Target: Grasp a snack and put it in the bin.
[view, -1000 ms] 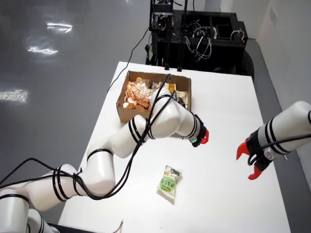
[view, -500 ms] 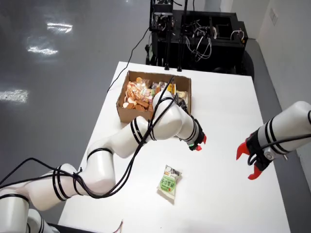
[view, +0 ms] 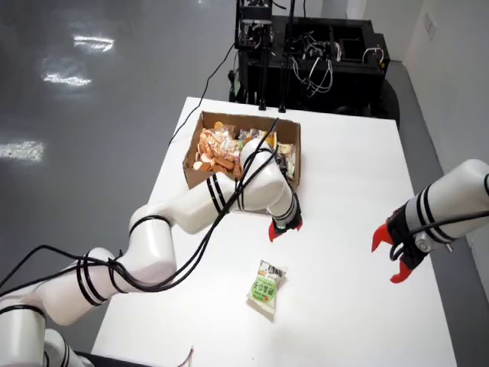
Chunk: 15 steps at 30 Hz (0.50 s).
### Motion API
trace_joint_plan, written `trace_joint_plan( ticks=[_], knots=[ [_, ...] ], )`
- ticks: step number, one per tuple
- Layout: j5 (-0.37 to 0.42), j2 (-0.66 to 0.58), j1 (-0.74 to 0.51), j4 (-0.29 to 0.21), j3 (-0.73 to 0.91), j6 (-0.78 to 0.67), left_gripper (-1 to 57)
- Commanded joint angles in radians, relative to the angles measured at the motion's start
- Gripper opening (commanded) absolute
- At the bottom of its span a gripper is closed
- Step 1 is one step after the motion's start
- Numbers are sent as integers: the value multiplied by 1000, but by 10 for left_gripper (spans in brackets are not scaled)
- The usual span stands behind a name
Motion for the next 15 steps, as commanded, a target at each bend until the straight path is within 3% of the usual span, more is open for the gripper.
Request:
trace_joint_plan(
  ticks=[1, 11, 15],
  knots=[
    [-3, -33, 15, 2, 98, 101, 459],
    [-20, -53, 34, -6, 237, 336, 541],
    [-61, -64, 41, -24, 306, 395, 556]
  ],
)
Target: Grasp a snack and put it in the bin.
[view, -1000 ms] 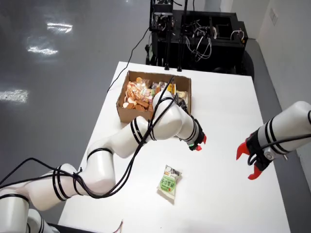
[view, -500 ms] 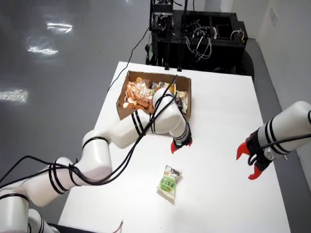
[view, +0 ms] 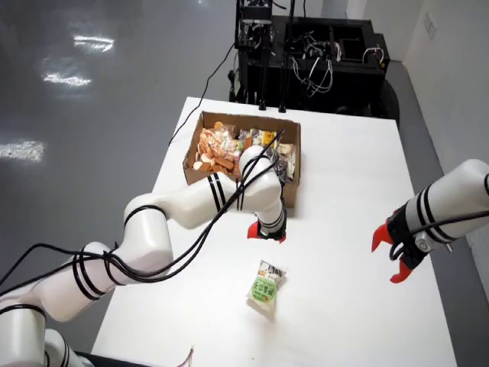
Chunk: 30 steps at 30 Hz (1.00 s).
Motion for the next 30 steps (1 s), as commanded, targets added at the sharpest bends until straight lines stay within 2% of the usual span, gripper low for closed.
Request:
trace_joint_plan(
  ticks=[1, 16, 21, 30],
  knots=[
    [-57, -15, 4, -20, 78, 47, 558],
    [-427, -160, -20, -78, 542, 135, 556],
    [-528, -169, -30, -83, 641, 164, 560],
    [-665, -167, -27, -83, 740, 189, 554]
  ],
)
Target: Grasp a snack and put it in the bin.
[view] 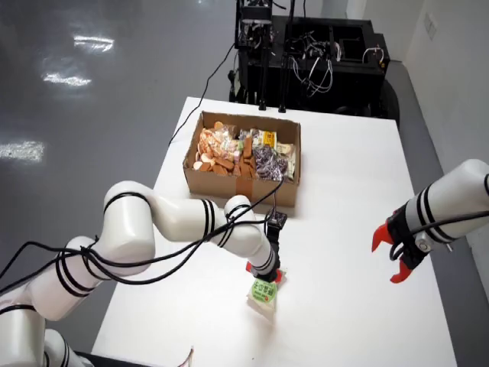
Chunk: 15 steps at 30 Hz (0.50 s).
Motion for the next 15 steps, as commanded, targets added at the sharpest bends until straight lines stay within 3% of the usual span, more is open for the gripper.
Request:
trace_joint_plan(
  ticks=[1, 15],
  knots=[
    [-54, 10, 5, 1, 20, 3, 553],
    [-157, 96, 13, 8, 8, 17, 520]
  ],
)
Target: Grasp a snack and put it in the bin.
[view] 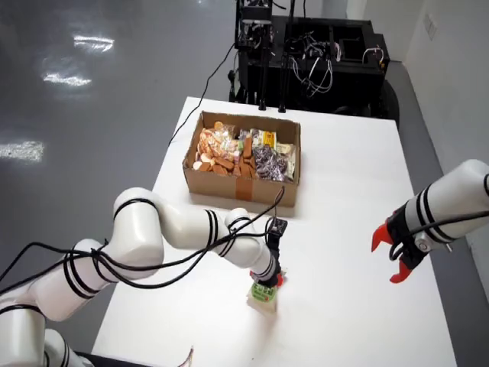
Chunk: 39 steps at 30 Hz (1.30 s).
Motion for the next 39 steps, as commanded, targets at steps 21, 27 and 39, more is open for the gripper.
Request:
trace_joint_plan(
  ticks=[21, 27, 39],
  knots=[
    [-35, 119, 14, -18, -83, -1, 428],
    [-35, 122, 13, -28, -84, -4, 345],
    [-16, 122, 0, -48, -85, -19, 211]
  ],
)
